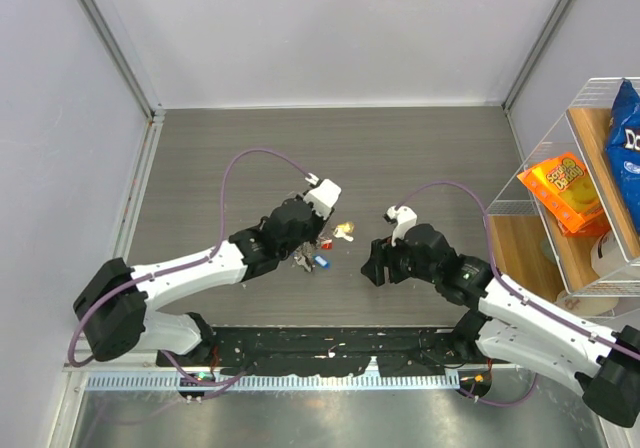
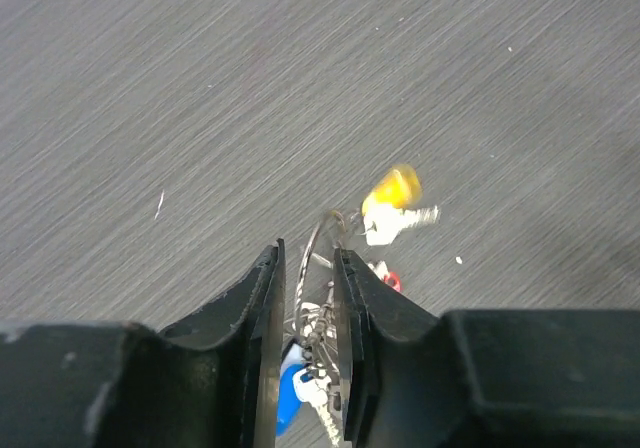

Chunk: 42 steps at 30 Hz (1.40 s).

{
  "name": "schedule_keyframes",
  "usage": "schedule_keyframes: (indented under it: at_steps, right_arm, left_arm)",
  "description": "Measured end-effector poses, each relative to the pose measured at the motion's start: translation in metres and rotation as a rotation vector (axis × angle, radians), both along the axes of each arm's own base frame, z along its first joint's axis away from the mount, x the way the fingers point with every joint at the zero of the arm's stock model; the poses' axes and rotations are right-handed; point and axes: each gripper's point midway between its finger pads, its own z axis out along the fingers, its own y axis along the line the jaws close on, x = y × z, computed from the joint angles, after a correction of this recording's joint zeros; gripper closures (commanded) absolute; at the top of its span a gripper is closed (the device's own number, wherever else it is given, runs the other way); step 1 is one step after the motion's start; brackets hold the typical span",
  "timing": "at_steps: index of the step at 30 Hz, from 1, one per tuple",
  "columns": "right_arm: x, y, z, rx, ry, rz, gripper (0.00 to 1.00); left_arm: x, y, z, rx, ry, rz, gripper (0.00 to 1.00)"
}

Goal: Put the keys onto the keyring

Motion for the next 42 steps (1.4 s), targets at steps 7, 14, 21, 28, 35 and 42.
schedule_keyframes:
  at_steps: [7, 14, 21, 28, 35, 42]
  right_arm:
    - [0.0, 0.0, -0.011, -0.038, 0.026, 0.004, 0.31]
    - [0.004, 0.002, -0.016, -0.077, 0.049, 0.005, 0.2]
    - [0.025, 0.004, 0.001, -0.123, 0.02, -0.05, 0.05]
    - [0.053, 0.008, 0.048, -0.115, -0.083, -0.128, 0.05]
    - [0.081, 0.012, 0.07, -0.155, -0.121, -0.216, 0.05]
    - [0.098, 0.006, 0.085, -0.192, -0.164, -0.294, 0.05]
  left_arm:
    - [0.013, -0.005, -0.016, 0.014, 0.044, 0.026, 0.61]
    - [0.011, -0.009, -0.011, -0.008, 0.051, 0.007, 0.42]
    - [-0.002, -0.001, 0.044, -0.134, -0.028, -0.023, 0.0]
    - [-0.024, 0.022, 0.09, -0.217, -0.085, -0.042, 0.0]
    - [-0.051, 0.052, 0.104, -0.247, -0.082, -0.045, 0.0]
    - [-0.071, 0.076, 0.106, -0.266, -0.082, -0.048, 0.0]
